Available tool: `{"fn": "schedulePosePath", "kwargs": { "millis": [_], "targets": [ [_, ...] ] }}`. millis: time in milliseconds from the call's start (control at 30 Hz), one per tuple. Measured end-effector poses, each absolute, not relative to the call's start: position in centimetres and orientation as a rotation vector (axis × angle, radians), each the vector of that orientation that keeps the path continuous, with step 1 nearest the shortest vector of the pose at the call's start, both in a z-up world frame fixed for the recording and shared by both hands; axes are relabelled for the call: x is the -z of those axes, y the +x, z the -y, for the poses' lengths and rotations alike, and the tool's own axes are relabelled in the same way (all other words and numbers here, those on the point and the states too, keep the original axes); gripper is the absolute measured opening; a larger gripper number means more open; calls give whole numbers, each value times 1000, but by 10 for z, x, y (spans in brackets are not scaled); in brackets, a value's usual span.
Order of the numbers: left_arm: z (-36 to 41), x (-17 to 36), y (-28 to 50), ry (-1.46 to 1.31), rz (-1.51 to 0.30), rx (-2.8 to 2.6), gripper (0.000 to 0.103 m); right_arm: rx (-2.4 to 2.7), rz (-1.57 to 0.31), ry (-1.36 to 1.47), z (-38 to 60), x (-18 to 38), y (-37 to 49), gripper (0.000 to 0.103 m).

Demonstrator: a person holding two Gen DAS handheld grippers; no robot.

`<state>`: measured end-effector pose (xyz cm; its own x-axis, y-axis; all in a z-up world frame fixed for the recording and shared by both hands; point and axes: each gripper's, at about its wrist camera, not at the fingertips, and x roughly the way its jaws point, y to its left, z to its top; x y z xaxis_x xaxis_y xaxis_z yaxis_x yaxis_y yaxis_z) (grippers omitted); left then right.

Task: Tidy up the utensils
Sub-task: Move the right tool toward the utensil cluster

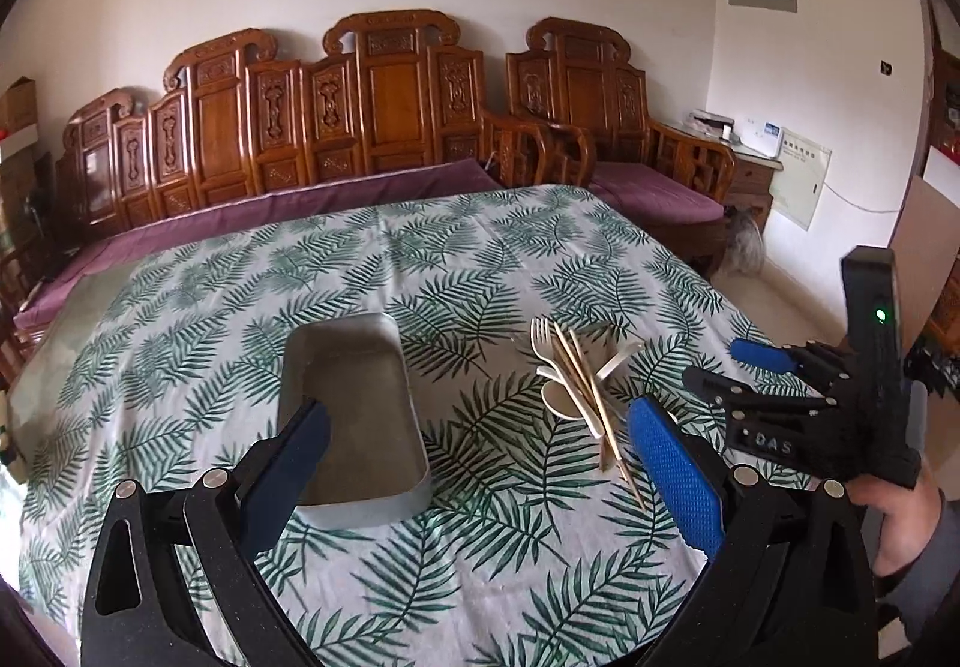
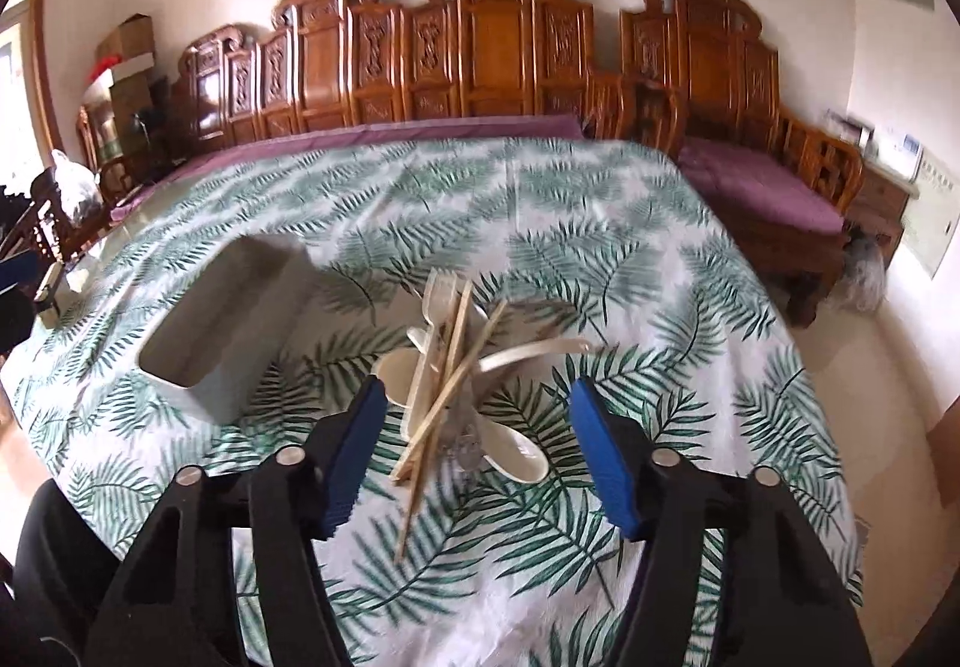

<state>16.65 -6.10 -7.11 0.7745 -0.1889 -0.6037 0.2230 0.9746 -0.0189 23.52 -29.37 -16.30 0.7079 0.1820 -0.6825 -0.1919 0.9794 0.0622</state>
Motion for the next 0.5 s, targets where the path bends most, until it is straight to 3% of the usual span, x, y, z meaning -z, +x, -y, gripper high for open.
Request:
{"fn": "schedulePosePath", "kwargs": {
  "millis": [300, 500],
  "targets": [
    [74, 106, 195, 79, -734, 266, 96, -248, -882, 14, 306, 206, 283, 45],
    [80, 126, 204, 91, -773, 281, 86, -327, -924, 50, 290, 219, 304, 24]
  ]
}}
